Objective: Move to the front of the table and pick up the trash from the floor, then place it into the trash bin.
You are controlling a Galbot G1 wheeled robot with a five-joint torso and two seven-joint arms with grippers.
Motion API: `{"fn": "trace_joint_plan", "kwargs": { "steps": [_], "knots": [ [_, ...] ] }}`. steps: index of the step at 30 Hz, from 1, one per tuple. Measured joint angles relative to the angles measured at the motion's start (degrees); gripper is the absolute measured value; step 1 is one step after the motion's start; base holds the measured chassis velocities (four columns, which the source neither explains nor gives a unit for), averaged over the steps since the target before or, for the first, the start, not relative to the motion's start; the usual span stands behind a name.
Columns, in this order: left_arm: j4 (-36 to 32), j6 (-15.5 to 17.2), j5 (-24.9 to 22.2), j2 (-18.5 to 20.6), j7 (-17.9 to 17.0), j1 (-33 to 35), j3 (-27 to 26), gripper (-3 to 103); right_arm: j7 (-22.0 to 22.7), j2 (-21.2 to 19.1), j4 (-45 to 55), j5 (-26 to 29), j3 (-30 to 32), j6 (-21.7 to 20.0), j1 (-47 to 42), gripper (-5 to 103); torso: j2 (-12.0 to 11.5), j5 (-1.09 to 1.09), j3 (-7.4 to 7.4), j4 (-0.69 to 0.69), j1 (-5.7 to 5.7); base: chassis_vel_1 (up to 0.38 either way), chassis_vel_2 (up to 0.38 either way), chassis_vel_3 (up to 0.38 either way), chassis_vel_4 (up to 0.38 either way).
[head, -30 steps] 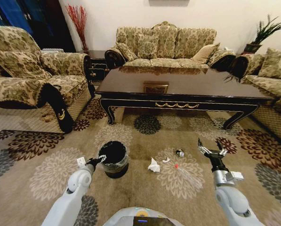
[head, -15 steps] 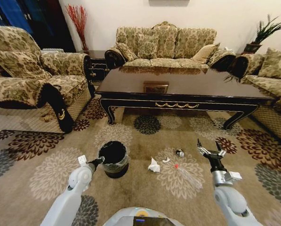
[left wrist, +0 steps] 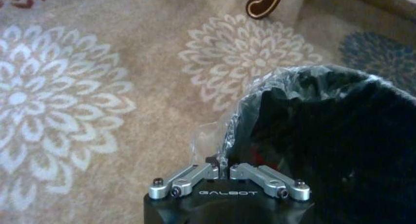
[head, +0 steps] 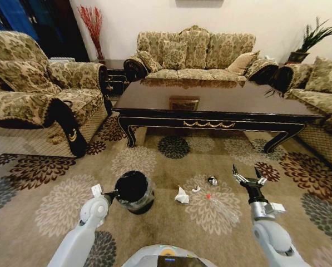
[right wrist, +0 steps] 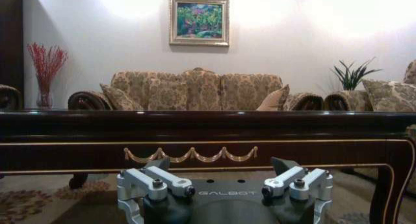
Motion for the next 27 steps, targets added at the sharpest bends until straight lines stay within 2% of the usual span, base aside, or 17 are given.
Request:
{"fn": "trace_joint_plan", "kwargs": {
  "steps": [4,5,8,9,12,13,15,16,17,18,23,24,25,27],
  "knots": [
    [-1.68,0.77,-0.96,1.33,-1.33,1.46,-2.06,3,0.43,-0.16,-0.05,-0.14,-0.31,0.12,0.19,100,0.0,0.03,0.0,0.0,0.0,0.0,0.0,0.0,0.0],
    [-2.66,1.09,-1.95,2.07,-1.9,1.98,-3.22,3,1.17,-0.34,-0.22,-0.15,-0.71,-0.12,0.38,100,0.0,0.05,0.01,0.05,0.0,0.0,0.0,0.0,0.0],
    [-6.05,1.42,-4.54,4.32,-2.71,3.43,-6.28,3,6.1,-1.53,-0.56,1.16,-2.77,-3.9,1.23,100,0.0,0.03,0.0,0.0,0.0,0.0,0.0,0.0,0.0],
    [-6.05,1.42,-4.54,4.32,-2.71,3.43,-6.28,3,6.1,-1.53,-0.56,1.16,-2.77,-3.9,1.23,100,0.0,0.03,0.0,0.0,0.0,0.0,0.0,0.0,0.0],
    [-9.33,1.48,-5.73,5.79,-3.44,5.03,-8.43,3,11.69,-3.43,-1.27,4.89,-6.32,-9.17,2.11,100,0.0,0.06,0.0,0.01,0.0,0.0,0.0,0.0,0.0],
    [-9.33,1.48,-5.73,5.79,-3.44,5.03,-8.43,3,11.69,-3.43,-1.27,4.89,-6.32,-9.17,2.11,100,0.0,0.06,0.0,0.01,0.0,0.0,0.0,0.0,0.0],
    [-12.36,1.54,-6.55,6.52,-4.17,6.51,-9.8,3,14.77,-7.01,-2.22,6.3,-9.92,-12.34,2.42,100,0.0,0.04,0.0,0.02,0.0,0.0,0.0,0.0,0.0],
    [-13.23,1.56,-6.75,6.67,-4.41,6.92,-10.17,3,14.84,-8.52,-2.59,6.16,-10.96,-13.09,2.38,100,0.0,0.05,0.0,0.02,0.0,0.0,0.0,0.0,0.0],
    [-14.46,1.62,-7.07,6.77,-4.72,7.42,-10.68,3,13.83,-10.91,-3.17,5.71,-12.09,-13.87,2.21,100,0.0,0.05,0.0,0.02,0.0,0.0,0.0,0.0,0.0],
    [-14.46,1.62,-7.07,6.77,-4.72,7.42,-10.68,3,13.83,-10.91,-3.17,5.71,-12.09,-13.87,2.21,100,0.0,0.05,0.0,0.02,0.0,0.0,0.0,0.0,0.0],
    [-17.24,1.67,-7.74,6.54,-5.15,8.56,-11.4,3,5.9,-19.71,-6.19,8.22,-14.89,-16.2,2.2,100,0.0,0.05,0.0,0.02,0.0,0.0,0.0,0.0,0.0],
    [-17.24,1.67,-7.74,6.54,-5.15,8.56,-11.4,3,5.9,-19.71,-6.19,8.22,-14.89,-16.2,2.2,100,0.0,0.05,0.0,0.02,0.0,0.0,0.0,0.0,0.0],
    [-17.37,1.67,-7.73,6.48,-5.17,8.56,-11.19,3,3.15,-21.33,-8.05,8.26,-15.46,-16.04,2.5,100,0.0,0.05,0.0,0.02,0.0,0.0,0.0,0.0,0.0],
    [-17.6,1.67,-7.72,6.23,-5.17,8.6,-10.82,3,-3.87,-23.55,-14.58,4.58,-17.16,-13.19,4.17,100,0.0,0.04,0.0,0.01,0.0,0.0,0.0,0.0,0.0]
  ]
}}
